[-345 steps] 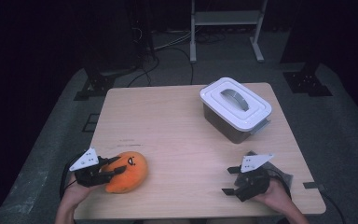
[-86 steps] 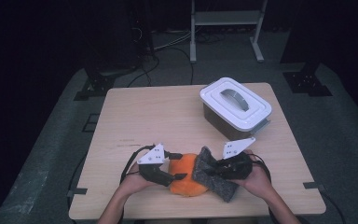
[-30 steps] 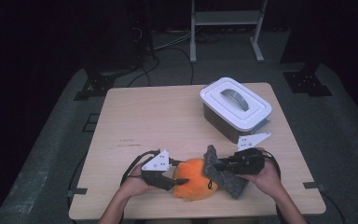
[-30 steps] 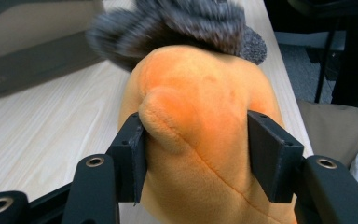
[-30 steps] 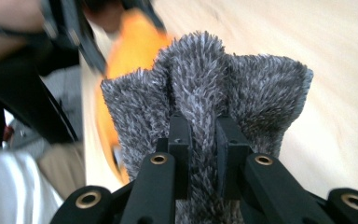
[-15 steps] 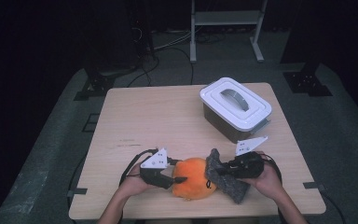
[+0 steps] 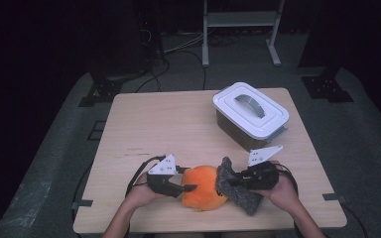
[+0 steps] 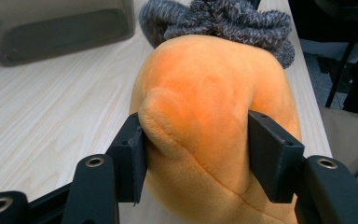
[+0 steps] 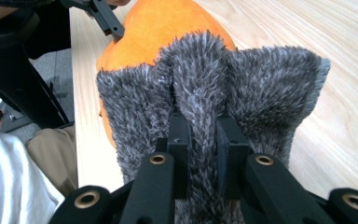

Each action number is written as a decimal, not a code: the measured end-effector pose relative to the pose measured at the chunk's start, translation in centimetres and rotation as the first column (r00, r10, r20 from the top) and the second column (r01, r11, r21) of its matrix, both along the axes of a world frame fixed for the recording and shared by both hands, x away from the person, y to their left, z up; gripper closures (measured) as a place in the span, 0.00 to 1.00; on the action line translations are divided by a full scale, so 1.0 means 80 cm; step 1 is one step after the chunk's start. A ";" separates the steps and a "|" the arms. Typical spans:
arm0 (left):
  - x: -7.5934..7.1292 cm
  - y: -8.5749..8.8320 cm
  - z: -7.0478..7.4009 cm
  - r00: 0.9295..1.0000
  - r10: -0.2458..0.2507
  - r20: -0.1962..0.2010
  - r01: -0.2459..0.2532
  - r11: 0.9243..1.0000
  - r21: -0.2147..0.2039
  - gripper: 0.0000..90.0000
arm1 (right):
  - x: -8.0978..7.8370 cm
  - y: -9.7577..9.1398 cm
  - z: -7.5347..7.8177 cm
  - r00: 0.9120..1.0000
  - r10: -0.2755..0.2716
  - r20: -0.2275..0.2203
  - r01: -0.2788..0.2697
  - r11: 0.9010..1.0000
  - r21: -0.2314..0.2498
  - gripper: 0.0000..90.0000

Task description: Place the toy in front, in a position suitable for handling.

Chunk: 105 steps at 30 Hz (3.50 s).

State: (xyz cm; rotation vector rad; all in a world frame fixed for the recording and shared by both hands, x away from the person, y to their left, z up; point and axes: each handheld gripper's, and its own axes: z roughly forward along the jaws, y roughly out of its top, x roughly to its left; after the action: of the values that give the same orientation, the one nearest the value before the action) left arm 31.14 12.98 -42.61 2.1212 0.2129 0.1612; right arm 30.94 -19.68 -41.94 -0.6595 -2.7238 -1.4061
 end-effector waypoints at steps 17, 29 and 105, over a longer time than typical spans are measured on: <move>-0.011 -0.024 0.015 0.990 0.059 0.125 -0.051 0.997 -0.059 0.54 | -0.002 0.008 0.030 0.996 -0.032 0.082 0.025 0.996 0.090 0.87; -0.010 -0.023 0.011 0.995 0.031 0.091 -0.024 0.997 -0.068 0.46 | 0.004 0.017 0.019 0.998 -0.001 0.057 -0.001 0.999 0.045 0.86; 0.008 -0.011 -0.006 0.984 0.002 -0.179 -0.044 0.972 -0.229 0.60 | -0.030 0.033 0.042 0.981 0.024 0.194 -0.029 0.999 0.026 0.87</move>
State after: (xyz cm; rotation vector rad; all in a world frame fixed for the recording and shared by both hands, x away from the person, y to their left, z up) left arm 31.78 12.10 -43.06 1.8996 0.3453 -0.0391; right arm 28.55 -17.01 -38.57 -0.5079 -2.8372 -1.5793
